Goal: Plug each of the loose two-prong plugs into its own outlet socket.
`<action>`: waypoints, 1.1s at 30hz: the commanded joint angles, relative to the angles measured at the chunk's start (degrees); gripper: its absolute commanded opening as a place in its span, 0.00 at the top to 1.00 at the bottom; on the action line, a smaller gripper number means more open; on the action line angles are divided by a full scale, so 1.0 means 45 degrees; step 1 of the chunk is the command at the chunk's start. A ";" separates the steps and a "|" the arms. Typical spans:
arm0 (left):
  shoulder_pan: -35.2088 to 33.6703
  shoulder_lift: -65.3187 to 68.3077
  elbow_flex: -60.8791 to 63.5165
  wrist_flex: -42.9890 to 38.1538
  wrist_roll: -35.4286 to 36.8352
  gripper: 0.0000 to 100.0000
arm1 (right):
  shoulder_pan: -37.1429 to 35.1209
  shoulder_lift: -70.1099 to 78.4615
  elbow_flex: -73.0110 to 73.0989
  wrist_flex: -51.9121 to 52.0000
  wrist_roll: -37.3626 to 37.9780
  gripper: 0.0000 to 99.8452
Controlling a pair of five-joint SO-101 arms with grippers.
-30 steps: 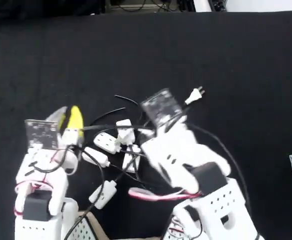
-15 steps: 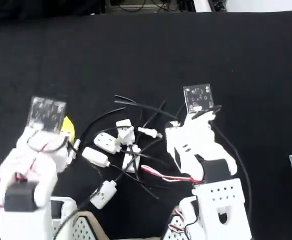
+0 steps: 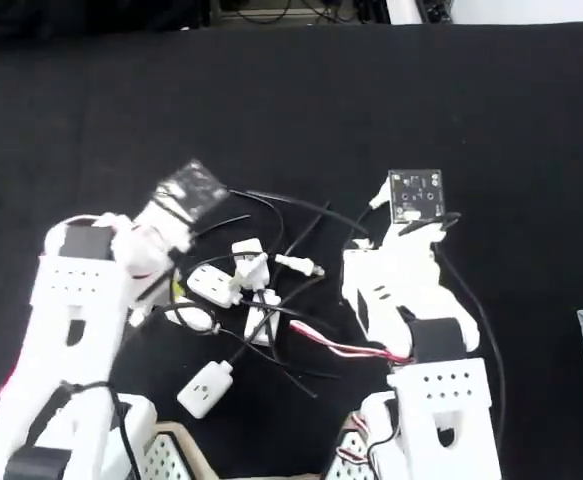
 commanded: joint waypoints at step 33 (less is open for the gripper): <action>0.1358 -0.2305 0.5148 -0.1231 -0.0664 0.78 | 0.0234 0.0010 -0.0107 -0.0098 -0.0098 0.99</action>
